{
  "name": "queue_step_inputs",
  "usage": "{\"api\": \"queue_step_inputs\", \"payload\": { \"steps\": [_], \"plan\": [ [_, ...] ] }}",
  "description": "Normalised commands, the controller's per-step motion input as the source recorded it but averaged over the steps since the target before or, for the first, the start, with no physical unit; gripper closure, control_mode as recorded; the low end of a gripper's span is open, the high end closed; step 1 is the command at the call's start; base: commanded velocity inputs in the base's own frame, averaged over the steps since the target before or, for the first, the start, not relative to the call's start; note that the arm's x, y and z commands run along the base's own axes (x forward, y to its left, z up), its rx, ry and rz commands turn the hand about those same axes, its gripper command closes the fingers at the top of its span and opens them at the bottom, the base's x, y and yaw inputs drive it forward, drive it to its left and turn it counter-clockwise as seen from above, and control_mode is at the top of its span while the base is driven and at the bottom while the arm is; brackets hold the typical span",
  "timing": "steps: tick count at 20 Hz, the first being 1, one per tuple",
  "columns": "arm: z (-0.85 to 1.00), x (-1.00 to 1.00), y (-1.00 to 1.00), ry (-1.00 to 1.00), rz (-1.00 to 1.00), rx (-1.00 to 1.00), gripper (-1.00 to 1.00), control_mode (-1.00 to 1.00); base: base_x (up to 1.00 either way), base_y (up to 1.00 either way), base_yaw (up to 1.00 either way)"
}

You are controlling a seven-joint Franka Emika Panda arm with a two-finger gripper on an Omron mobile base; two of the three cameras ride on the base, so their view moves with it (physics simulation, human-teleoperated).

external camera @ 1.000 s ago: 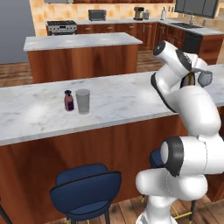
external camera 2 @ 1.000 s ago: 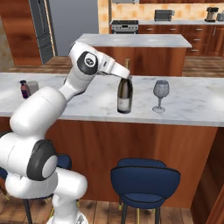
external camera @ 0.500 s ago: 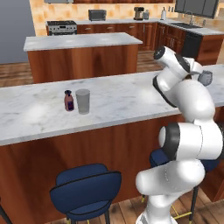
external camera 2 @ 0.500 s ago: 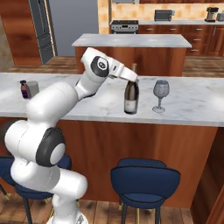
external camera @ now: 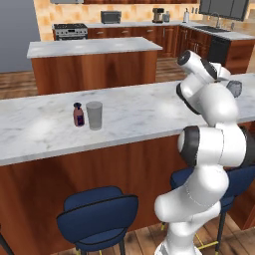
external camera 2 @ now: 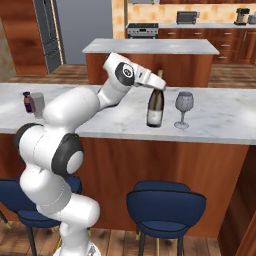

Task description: There is a wine glass and glass cup on the dining counter. Place the wine bottle next to the wine glass and the juice bottle next to the glass cup.

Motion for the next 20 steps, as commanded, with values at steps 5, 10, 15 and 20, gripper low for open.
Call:
{"api": "queue_step_inputs", "payload": {
  "steps": [5,10,15,20],
  "plan": [
    [-0.24,0.24,-0.19,-0.01,0.03,-0.01,1.00,-1.00,0.00,0.00,0.00],
    [-0.29,0.04,-0.16,-0.07,0.04,-0.01,1.00,-1.00,0.00,0.00,0.00],
    [-0.16,-0.07,-0.13,-0.16,0.01,-0.02,1.00,-1.00,0.00,0.00,0.00],
    [-0.06,-0.14,-0.11,-0.18,0.00,-0.01,1.00,-1.00,0.00,0.00,0.00]
  ]
}}
